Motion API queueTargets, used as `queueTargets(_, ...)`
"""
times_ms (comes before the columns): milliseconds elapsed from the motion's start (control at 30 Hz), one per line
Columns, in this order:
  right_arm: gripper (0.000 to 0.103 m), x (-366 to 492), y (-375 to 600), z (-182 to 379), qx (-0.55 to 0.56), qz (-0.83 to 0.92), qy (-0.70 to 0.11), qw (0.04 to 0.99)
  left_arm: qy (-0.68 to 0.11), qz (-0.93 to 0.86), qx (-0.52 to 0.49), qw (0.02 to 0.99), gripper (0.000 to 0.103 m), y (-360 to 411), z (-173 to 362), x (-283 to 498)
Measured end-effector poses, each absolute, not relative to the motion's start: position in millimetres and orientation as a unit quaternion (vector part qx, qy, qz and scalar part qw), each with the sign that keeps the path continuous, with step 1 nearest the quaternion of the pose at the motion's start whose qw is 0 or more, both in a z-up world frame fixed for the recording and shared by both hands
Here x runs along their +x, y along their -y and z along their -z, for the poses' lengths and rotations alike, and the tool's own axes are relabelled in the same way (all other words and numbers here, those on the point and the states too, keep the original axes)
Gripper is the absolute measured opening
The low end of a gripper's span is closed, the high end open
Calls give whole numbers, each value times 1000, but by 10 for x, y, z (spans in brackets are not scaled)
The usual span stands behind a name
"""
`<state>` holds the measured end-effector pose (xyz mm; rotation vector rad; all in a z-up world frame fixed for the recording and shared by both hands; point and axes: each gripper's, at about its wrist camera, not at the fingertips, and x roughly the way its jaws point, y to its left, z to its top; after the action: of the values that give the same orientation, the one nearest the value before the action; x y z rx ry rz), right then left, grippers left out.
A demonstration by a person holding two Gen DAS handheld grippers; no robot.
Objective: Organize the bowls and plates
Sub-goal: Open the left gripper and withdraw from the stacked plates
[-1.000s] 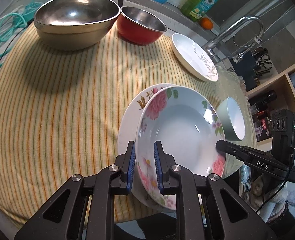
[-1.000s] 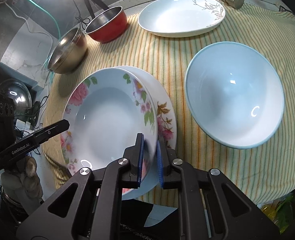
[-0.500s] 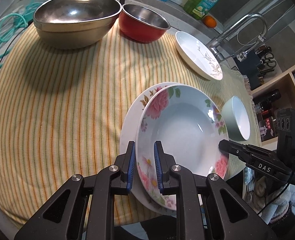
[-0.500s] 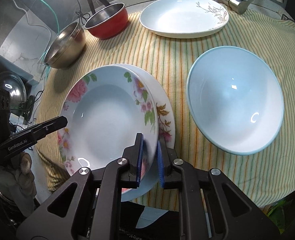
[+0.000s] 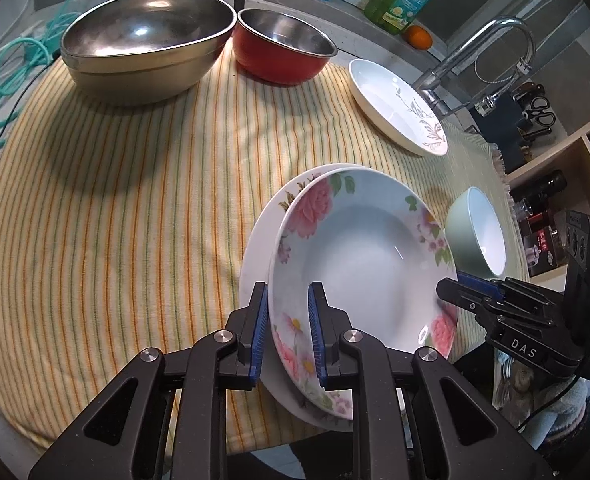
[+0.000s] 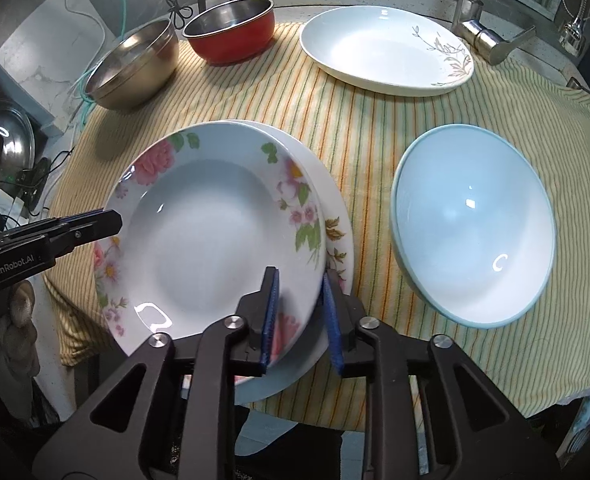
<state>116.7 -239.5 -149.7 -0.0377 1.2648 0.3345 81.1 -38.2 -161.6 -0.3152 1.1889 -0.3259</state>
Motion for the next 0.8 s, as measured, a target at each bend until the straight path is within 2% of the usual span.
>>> queueTargets(167,31,1172,2400,1494,-17,-155,-586,795,-557,155,-146,803,21,401,1616,823)
queueTargets(200,38,1171,2403,1487,-13,-158,-585,796,-557,155,-145,803,22,410,1612,824)
queueTargets(233,50,1167,2402,1469,-12,-160,-582,798,-558,155,-143,803,24,415,1611,824)
queueTargets(300,63,1152,2389,1407,-13,-166,-571,804,-557,157,-145,802,30,418,1598,822)
queueTargets(367,70,1141,2370,1358,-16,-169,-564,808,-556,159,-145,803,40,417,1564,819)
queueTargets(400,73,1135,2364,1327,-17,-170,-560,811,-553,158,-143,805,42,414,1539,814)
queueTargets(467,74,1131,2370,1278,-10,-176,-555,813,-547,154,-142,810,49,401,1479,815)
queueTargets(733,75,1131,2448,1014,22,-195,-535,822,-527,159,-152,821,49,375,1275,878)
queueTargets(800,78,1152,2500,920,28,-196,-525,828,-522,162,-151,824,49,397,1228,900)
